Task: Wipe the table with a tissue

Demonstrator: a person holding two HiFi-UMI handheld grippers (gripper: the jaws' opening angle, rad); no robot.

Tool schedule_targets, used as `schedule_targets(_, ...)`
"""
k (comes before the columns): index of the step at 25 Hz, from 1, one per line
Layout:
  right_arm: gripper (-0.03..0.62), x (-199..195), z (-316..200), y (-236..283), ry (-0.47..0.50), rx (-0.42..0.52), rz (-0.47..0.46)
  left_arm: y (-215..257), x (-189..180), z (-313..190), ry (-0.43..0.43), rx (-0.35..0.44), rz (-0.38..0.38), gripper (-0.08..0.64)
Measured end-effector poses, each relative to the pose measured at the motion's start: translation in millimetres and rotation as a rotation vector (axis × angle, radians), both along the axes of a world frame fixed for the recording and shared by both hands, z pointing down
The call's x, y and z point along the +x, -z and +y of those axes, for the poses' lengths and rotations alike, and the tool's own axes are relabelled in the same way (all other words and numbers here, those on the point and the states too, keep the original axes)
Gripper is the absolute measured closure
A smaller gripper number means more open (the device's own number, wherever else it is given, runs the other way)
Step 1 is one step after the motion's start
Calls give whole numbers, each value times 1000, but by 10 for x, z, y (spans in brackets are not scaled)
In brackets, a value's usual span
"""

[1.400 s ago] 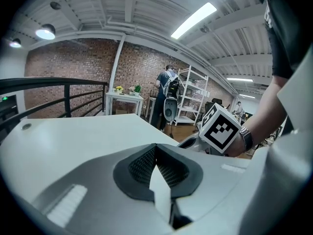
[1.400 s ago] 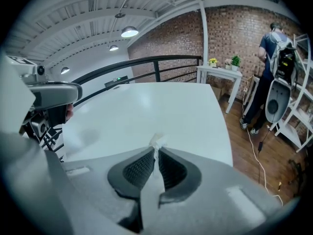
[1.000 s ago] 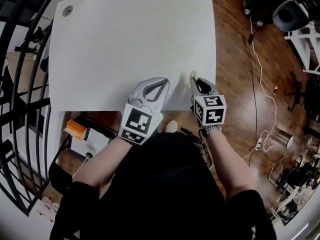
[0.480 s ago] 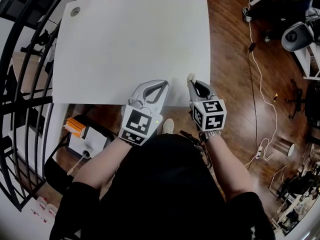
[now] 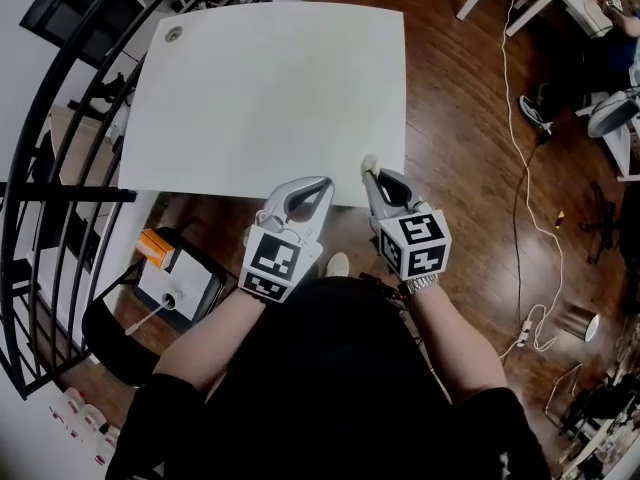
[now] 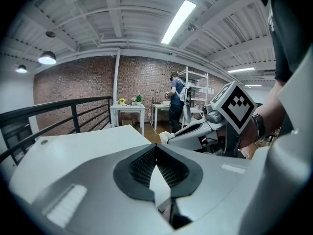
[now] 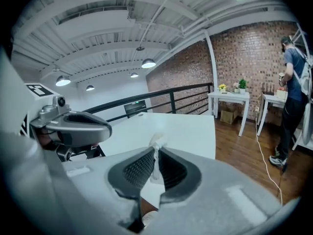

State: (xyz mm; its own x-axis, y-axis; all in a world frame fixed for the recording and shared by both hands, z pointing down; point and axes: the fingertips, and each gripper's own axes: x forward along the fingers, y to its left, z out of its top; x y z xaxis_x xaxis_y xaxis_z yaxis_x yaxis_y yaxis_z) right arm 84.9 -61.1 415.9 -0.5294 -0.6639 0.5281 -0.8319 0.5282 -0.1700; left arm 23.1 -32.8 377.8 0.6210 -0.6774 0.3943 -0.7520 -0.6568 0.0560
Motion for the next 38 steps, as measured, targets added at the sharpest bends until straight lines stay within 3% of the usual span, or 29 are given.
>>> schedule_targets(12, 577, -97, 495, 474, 83, 86, -103, 248, -30, 371, 83, 61, -18, 549)
schedule_targets(38, 578, -589, 917, 995, 39, 191, -90, 578, -447, 714, -5, 143, -8, 549)
